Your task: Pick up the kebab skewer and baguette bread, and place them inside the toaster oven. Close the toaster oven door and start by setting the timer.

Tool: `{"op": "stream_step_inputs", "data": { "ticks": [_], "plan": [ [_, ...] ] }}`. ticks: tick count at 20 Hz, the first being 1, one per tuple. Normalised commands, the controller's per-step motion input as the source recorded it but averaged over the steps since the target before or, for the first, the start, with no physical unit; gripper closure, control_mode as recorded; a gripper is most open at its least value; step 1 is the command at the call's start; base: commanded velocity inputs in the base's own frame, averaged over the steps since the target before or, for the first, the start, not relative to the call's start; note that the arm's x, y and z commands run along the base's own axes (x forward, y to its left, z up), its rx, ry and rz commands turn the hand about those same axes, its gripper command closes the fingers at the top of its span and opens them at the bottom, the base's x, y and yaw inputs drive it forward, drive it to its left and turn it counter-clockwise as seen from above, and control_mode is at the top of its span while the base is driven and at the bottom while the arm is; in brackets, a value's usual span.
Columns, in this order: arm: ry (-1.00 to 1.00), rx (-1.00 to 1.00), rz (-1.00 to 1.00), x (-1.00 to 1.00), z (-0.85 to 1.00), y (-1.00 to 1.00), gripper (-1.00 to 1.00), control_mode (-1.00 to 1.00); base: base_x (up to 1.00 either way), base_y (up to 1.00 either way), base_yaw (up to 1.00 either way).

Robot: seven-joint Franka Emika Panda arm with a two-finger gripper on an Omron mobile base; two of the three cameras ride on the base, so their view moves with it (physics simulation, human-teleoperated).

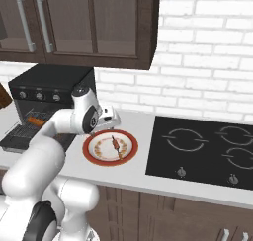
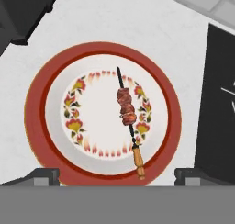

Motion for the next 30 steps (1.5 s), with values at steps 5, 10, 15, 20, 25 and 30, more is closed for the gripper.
{"op": "stream_step_inputs", "data": {
  "ticks": [5, 10, 15, 20, 25, 30],
  "plan": [
    [0.0, 0.01, 0.0, 0.06, -0.14, 0.0, -1.0, -1.0, 0.0, 0.0, 0.0],
    [0.04, 0.0, 0.0, 0.19, -0.13, 0.0, -1.0, -1.0, 0.0, 0.0, 0.0],
    [0.0, 0.0, 0.0, 0.15, -0.22, 0.0, -1.0, -1.0, 0.0, 0.0, 0.0],
    [0.0, 0.0, 0.0, 0.13, -0.1, 0.0, -1.0, -1.0, 0.0, 0.0, 0.0],
    [0.01, 0.01, 0.0, 0.1, -0.11, 0.01, -1.0, -1.0, 0.0, 0.0, 0.0],
    [0.0, 0.08, 0.0, 0.36, -0.22, 0.0, -1.0, -1.0, 0.0, 0.0, 0.0]
  ]
}}
